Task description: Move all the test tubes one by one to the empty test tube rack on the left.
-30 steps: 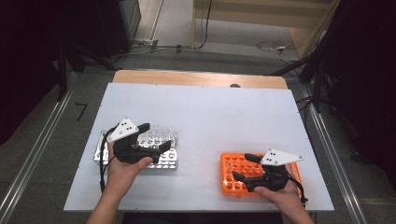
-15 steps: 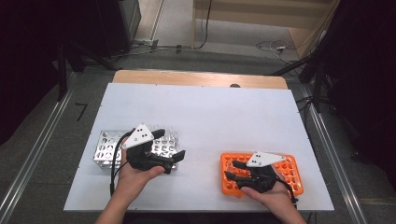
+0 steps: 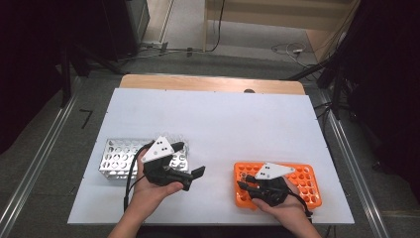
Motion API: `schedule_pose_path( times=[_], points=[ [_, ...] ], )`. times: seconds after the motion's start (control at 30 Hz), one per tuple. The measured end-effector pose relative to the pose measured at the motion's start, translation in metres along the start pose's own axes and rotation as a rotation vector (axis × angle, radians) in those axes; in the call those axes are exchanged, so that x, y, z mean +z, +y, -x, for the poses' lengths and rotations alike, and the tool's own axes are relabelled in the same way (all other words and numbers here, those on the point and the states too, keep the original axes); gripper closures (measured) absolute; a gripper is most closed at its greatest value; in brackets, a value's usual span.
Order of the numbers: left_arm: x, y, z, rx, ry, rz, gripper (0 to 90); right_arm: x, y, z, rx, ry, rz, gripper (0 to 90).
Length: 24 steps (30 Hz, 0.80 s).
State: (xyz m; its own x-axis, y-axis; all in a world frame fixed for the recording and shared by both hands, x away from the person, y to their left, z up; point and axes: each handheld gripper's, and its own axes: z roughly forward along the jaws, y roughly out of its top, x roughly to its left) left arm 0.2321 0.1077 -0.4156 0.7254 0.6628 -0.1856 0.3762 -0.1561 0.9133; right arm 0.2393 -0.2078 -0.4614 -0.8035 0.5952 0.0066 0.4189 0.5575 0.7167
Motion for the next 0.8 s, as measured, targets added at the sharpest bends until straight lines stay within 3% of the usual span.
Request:
schedule_pose_path(
  times=[0.17, 0.43, 0.8],
  points=[
    [0.002, 0.0, 0.002, 0.003, -0.008, -0.003, 0.0, 0.0, 0.0, 0.0, 0.011, -0.022, 0.004, 73.6],
    [0.004, 0.0, 0.005, 0.009, -0.016, -0.008, 0.0, -0.002, 0.0, 0.002, 0.02, -0.022, 0.007, 74.2],
    [0.006, 0.001, 0.012, 0.022, -0.04, -0.009, 0.0, -0.023, 0.004, 0.002, 0.025, -0.024, 0.097, 74.2]
  ],
)
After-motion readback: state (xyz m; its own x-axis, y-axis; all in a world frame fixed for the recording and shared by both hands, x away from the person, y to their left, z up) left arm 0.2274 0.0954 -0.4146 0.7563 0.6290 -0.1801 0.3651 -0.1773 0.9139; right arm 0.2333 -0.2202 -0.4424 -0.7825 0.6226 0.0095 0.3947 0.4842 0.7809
